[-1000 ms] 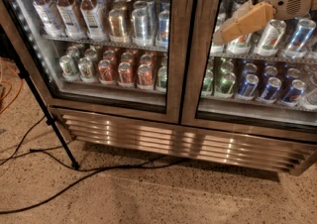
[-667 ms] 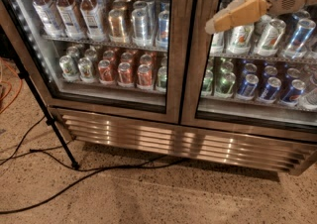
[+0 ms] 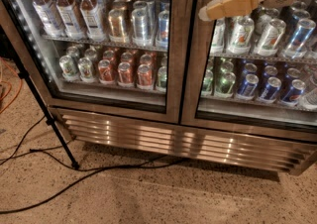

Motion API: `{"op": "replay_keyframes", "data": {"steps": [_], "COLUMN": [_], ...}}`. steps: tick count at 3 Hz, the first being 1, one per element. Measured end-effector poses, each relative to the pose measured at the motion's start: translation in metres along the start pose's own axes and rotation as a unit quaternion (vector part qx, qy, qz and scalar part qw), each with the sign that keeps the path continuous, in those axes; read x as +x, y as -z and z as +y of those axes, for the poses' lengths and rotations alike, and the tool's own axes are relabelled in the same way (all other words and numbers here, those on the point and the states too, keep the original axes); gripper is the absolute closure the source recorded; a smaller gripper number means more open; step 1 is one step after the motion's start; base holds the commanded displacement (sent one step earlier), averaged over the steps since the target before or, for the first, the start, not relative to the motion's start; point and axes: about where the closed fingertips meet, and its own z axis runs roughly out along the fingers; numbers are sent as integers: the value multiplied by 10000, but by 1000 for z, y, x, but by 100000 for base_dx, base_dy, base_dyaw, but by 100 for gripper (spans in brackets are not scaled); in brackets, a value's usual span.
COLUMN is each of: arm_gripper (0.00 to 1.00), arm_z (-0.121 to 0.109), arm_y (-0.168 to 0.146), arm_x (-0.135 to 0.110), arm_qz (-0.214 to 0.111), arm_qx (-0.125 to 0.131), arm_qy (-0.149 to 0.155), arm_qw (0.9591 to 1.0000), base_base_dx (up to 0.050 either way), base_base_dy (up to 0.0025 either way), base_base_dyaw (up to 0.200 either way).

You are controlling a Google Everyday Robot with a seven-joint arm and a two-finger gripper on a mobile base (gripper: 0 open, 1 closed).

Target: Open right fridge door

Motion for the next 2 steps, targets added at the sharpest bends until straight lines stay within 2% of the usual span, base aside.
{"op": "replay_keyframes", "data": {"steps": [1,2], "arm_gripper": [28,33], "arm_z": [-19,-35], "arm_y": [2,1], "arm_x": [15,24], "arm_qz": [243,380], "arm_qx": [227,352], "arm_qy": [-62,-121], "arm_qw": [9994,9986], "base_base_dx": [0,0], "base_base_dy": [0,0], "base_base_dyaw": [0,0]}}
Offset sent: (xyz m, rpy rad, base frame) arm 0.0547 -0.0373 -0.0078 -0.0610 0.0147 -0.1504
